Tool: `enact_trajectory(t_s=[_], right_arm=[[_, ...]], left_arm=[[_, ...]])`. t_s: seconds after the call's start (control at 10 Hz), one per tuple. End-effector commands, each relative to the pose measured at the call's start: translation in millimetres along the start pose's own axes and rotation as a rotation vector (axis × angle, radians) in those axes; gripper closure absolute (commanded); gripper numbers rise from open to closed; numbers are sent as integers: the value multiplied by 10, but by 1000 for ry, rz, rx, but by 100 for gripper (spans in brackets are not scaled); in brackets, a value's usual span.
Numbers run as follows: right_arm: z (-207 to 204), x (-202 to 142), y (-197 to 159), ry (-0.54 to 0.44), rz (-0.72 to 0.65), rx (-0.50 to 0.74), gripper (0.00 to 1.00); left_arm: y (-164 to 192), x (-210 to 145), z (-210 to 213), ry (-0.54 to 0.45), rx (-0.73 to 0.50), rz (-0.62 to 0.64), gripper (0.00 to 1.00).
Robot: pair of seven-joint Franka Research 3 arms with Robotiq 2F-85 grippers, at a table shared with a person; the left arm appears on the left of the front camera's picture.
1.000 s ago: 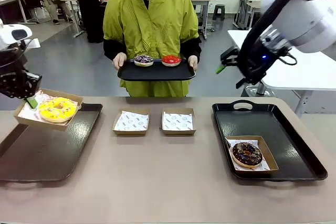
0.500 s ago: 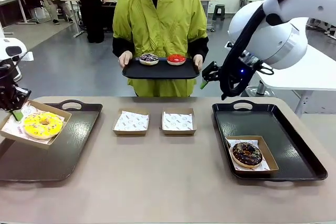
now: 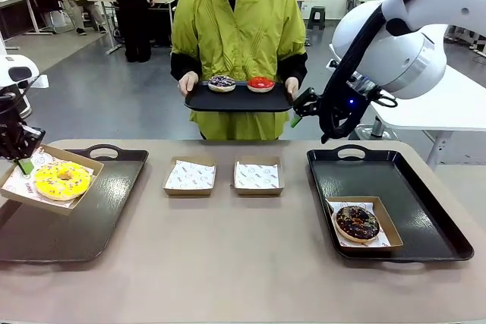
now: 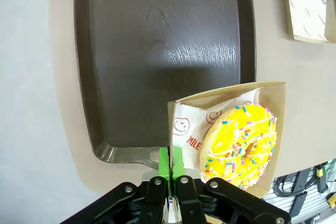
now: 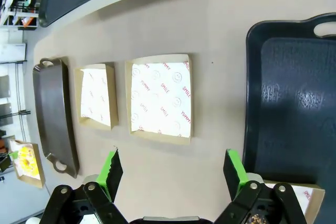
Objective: Individually package the donuts and arrange them on the tray.
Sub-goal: Place the picked Paper togo box on the Handle tray while simultaneously picking up another Paper togo box from the table with the other hand.
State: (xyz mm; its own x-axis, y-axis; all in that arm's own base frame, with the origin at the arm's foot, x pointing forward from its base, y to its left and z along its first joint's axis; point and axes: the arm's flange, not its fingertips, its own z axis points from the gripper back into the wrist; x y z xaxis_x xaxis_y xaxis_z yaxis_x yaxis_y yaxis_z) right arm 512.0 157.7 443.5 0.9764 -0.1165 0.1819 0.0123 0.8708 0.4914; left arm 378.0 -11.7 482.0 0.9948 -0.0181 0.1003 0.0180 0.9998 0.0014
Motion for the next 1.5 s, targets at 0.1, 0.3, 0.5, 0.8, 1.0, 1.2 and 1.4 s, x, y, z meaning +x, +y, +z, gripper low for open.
enact_trajectory(t_s=[0.1,0.3,0.5,0.8,1.0,1.2,1.4], right_arm=[[0,0,0,0,0,0,0],[-265,129,208,-21,-3,-132,0],[-570,192,348,-35,16,-270,0],[-1072,203,442,-19,48,-364,0],[-1336,163,504,6,77,-382,0],[-1510,100,545,35,99,-408,0],[-1635,55,520,54,106,-445,0]], left_arm=[[-3,6,21,-3,-3,1,99],[52,80,-54,6,3,24,99],[118,133,-183,-53,-33,85,99],[99,216,-495,-80,-9,76,99],[106,247,-645,-68,-12,87,99],[123,243,-737,-65,-14,97,99],[127,252,-828,-44,-14,101,99]])
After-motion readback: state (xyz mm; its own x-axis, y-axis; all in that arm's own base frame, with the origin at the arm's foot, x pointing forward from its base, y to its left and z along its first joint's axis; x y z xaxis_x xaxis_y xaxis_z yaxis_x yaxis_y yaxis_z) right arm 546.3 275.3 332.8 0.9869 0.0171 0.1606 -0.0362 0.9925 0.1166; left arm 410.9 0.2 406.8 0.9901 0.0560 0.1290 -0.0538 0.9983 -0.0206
